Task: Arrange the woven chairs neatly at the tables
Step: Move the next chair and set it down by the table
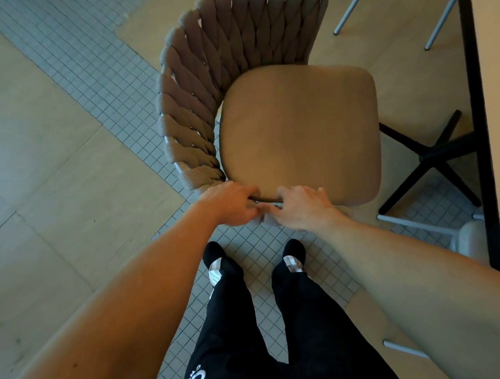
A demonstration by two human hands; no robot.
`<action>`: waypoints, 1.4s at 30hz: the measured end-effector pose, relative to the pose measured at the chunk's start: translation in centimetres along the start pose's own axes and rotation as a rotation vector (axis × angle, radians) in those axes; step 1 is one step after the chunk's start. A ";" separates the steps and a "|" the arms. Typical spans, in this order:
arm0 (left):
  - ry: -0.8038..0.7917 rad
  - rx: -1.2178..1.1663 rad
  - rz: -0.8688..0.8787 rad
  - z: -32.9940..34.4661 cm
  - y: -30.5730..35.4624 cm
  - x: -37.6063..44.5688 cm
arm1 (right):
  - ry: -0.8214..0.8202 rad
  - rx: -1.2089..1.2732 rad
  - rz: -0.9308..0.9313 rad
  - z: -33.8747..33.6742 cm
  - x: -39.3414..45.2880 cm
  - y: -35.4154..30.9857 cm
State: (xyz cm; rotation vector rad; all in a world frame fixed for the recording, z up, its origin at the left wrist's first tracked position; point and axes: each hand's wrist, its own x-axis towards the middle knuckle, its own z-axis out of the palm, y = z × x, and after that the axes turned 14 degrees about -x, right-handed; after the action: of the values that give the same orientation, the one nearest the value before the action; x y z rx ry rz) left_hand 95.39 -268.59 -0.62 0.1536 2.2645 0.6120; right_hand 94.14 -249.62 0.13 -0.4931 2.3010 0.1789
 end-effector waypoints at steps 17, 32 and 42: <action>0.278 0.139 -0.059 -9.7 -9.2 -11.8 | 0.150 -0.037 -0.006 -9.5 -2.6 -13.0; 0.255 0.212 -0.048 -15.5 -14.3 -15.3 | 0.251 -0.007 0.011 -14.4 -0.8 -20.8; 0.170 0.323 0.020 -23.4 -18.9 -9.8 | 0.251 0.090 0.121 -18.0 4.8 -20.8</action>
State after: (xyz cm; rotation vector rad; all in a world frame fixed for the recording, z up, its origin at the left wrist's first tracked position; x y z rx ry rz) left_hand 86.95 -296.98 10.61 0.2924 2.5181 0.2726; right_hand 87.58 -274.99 9.73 -0.3466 2.5738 0.0747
